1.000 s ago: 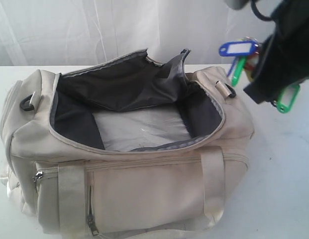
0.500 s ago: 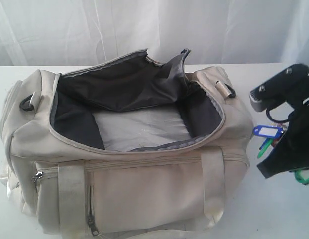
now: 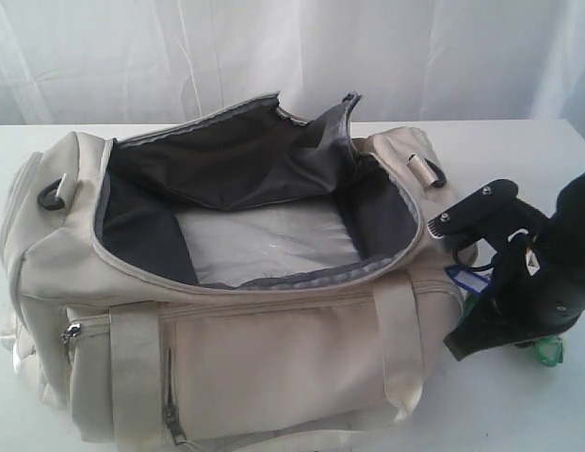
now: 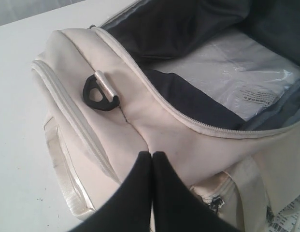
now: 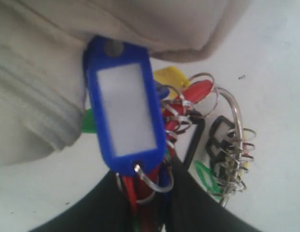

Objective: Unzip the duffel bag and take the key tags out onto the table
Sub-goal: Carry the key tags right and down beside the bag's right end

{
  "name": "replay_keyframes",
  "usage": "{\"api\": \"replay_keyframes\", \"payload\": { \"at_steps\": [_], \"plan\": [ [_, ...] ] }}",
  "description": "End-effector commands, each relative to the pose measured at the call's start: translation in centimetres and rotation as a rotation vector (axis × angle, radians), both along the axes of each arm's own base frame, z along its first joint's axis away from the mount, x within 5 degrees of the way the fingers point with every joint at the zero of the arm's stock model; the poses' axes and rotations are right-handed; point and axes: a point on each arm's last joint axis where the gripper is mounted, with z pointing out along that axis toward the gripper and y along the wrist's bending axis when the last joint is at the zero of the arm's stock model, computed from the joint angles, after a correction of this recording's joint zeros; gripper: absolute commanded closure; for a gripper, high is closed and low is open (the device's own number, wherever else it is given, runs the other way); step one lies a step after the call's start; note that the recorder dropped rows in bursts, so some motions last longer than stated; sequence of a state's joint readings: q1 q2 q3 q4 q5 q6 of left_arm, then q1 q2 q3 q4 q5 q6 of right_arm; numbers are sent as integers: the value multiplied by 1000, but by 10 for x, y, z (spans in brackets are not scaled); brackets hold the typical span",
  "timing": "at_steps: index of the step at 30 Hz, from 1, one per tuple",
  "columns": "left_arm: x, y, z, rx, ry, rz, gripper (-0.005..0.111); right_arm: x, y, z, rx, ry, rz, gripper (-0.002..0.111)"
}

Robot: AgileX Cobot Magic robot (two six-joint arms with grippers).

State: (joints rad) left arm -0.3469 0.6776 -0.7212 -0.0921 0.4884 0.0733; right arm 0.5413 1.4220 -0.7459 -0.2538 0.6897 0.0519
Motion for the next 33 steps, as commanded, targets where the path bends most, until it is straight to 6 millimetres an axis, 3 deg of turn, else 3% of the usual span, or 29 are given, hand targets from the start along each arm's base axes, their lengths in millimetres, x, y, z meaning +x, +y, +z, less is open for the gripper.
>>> {"api": "replay_keyframes", "payload": {
  "at_steps": [1,12,19,28,33],
  "plan": [
    [-3,-1,0,-13,4,-10,106,8,5,-15,5,6,9,108],
    [-3,-1,0,-23,5,-11,106,14,16,-46,48,100,-29,108],
    [-3,-2,0,-32,9,-12,106,16,19,-49,66,99,-31,106],
    [-3,-2,0,-32,9,-12,106,13,22,-49,117,129,-89,72],
    [-3,-2,0,-32,9,-12,106,12,22,-48,118,143,-99,68]
  ]
}}
